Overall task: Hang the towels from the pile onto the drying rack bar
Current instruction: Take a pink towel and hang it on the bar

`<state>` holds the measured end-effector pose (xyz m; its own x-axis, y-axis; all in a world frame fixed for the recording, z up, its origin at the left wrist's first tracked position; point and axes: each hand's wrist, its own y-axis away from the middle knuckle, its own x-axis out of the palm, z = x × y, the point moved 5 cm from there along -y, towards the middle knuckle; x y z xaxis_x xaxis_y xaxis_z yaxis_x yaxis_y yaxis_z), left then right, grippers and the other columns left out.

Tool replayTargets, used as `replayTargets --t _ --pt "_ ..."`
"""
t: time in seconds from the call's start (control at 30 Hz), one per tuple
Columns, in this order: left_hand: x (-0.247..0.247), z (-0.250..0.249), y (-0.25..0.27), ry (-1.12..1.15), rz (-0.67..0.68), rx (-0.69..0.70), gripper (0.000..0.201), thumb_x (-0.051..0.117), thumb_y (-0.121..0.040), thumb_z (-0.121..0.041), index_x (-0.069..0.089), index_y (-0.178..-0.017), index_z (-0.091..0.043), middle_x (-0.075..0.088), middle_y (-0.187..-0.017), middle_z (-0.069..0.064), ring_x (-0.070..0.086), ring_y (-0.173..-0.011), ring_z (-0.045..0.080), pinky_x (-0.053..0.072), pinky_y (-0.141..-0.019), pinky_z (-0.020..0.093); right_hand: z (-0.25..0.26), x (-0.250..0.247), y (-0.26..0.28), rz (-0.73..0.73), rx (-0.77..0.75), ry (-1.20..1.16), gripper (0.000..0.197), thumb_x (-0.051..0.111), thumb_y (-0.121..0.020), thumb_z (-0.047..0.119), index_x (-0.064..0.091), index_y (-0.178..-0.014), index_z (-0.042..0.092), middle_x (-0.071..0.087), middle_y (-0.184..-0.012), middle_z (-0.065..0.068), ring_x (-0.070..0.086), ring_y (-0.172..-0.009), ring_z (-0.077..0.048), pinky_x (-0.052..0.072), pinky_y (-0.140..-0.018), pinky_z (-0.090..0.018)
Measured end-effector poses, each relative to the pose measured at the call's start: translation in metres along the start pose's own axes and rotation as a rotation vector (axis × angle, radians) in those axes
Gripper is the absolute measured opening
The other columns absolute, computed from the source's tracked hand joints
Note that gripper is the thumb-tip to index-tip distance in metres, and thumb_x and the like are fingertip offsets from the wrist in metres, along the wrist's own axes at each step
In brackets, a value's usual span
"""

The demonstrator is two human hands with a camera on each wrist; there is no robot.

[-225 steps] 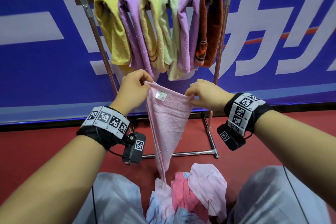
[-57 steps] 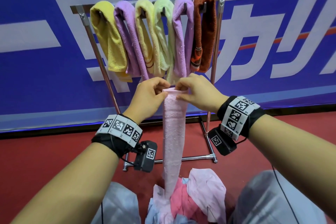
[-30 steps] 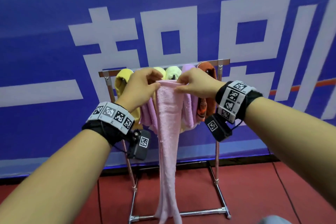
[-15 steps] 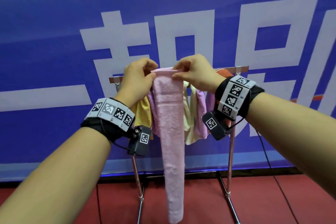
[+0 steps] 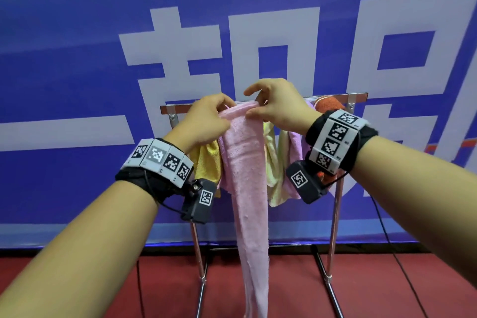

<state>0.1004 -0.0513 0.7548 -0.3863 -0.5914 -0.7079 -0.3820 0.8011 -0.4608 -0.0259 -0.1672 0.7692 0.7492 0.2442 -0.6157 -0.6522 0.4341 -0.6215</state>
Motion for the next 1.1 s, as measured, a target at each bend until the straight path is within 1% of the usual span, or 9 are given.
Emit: replayTargets --t 0.13,0.23,0.33,0.43,0.5,0.67,0.8,0.93,1.1 --pt "0.013 -0.015 -0.001 -0.033 0.158 0.058 0.030 0.072 -0.083 -0.026 0.063 -0.111 -0.022 0.066 -0.098 -0.004 0.062 -0.087 0.013 0.051 -0.074 0.030 -0.001 0.009 0.001 0.044 -0.013 -0.041 0.039 0.081 -0.072 0.017 0.067 -0.108 0.021 0.066 -0.071 0.000 0.056 -0.051 -0.001 0.050 -0.057 -0.024" --pt "0.017 -0.027 -0.008 -0.195 0.181 0.095 0.011 0.070 -0.085 -0.025 0.063 -0.083 -0.017 0.060 -0.077 -0.001 0.054 -0.067 0.013 0.039 -0.058 0.029 -0.006 0.009 0.002 0.054 -0.006 -0.049 0.039 0.081 -0.072 0.018 0.067 -0.108 0.021 0.065 -0.070 0.002 0.057 -0.053 -0.003 0.051 -0.058 -0.027" --pt "0.020 -0.029 -0.014 -0.242 0.230 0.068 0.014 0.070 -0.085 -0.022 0.066 -0.087 -0.008 0.063 -0.079 0.008 0.053 -0.067 0.016 0.040 -0.059 0.030 -0.012 0.008 0.008 0.067 0.028 -0.160 0.040 0.082 -0.075 0.014 0.066 -0.111 0.017 0.064 -0.070 0.000 0.058 -0.050 -0.006 0.049 -0.051 -0.024" --pt "0.021 -0.028 -0.016 -0.220 0.244 0.056 0.011 0.069 -0.086 -0.018 0.068 -0.090 -0.008 0.065 -0.080 0.007 0.054 -0.068 0.015 0.042 -0.061 0.029 -0.021 0.014 0.017 0.103 0.085 -0.329 0.045 0.083 -0.076 0.014 0.064 -0.116 0.010 0.063 -0.070 -0.003 0.062 -0.060 -0.014 0.058 -0.055 -0.033" --pt "0.019 -0.027 -0.018 -0.207 0.175 0.041 0.006 0.065 -0.085 -0.014 0.065 -0.082 -0.009 0.059 -0.072 0.003 0.050 -0.066 0.016 0.038 -0.058 0.029 -0.032 0.022 0.022 0.163 0.133 -0.400 0.045 0.082 -0.078 0.013 0.062 -0.118 0.007 0.061 -0.069 -0.003 0.061 -0.064 -0.017 0.057 -0.061 -0.036" --pt "0.010 -0.035 -0.023 -0.133 -0.055 0.008 0.025 0.056 -0.083 -0.010 0.046 -0.063 -0.020 0.049 -0.064 -0.003 0.046 -0.062 0.017 0.040 -0.060 0.031 -0.057 0.062 0.044 0.385 0.195 -0.407 0.017 0.077 -0.081 0.013 0.062 -0.087 0.008 0.060 -0.078 -0.007 0.057 -0.072 -0.021 0.051 -0.070 -0.039" --pt "-0.004 -0.051 -0.021 -0.101 -0.166 0.056 0.012 0.053 -0.081 -0.012 0.056 -0.070 -0.017 0.059 -0.071 -0.002 0.060 -0.076 0.028 0.051 -0.069 0.042 -0.067 0.092 0.058 0.417 0.212 -0.355 0.026 0.079 -0.079 0.018 0.070 -0.100 0.006 0.074 -0.096 -0.008 0.071 -0.088 -0.018 0.058 -0.085 -0.042" --pt "-0.025 -0.049 -0.018 -0.072 -0.295 0.027 0.010 0.053 -0.084 -0.012 0.060 -0.077 -0.014 0.062 -0.076 -0.002 0.060 -0.076 0.021 0.051 -0.065 0.038 -0.077 0.114 0.072 0.389 0.289 -0.352 0.034 0.080 -0.077 0.019 0.070 -0.106 0.004 0.074 -0.101 -0.011 0.071 -0.090 -0.022 0.059 -0.082 -0.044" --pt "-0.062 -0.022 -0.003 -0.126 -0.502 -0.070 0.018 0.051 -0.088 -0.021 0.049 -0.070 -0.021 0.057 -0.076 -0.001 0.053 -0.074 0.023 0.037 -0.060 0.032 -0.091 0.131 0.078 0.404 0.323 -0.192 0.046 0.066 -0.052 0.052 0.071 -0.081 0.016 0.073 -0.086 -0.001 0.070 -0.081 -0.020 0.058 -0.077 -0.046"
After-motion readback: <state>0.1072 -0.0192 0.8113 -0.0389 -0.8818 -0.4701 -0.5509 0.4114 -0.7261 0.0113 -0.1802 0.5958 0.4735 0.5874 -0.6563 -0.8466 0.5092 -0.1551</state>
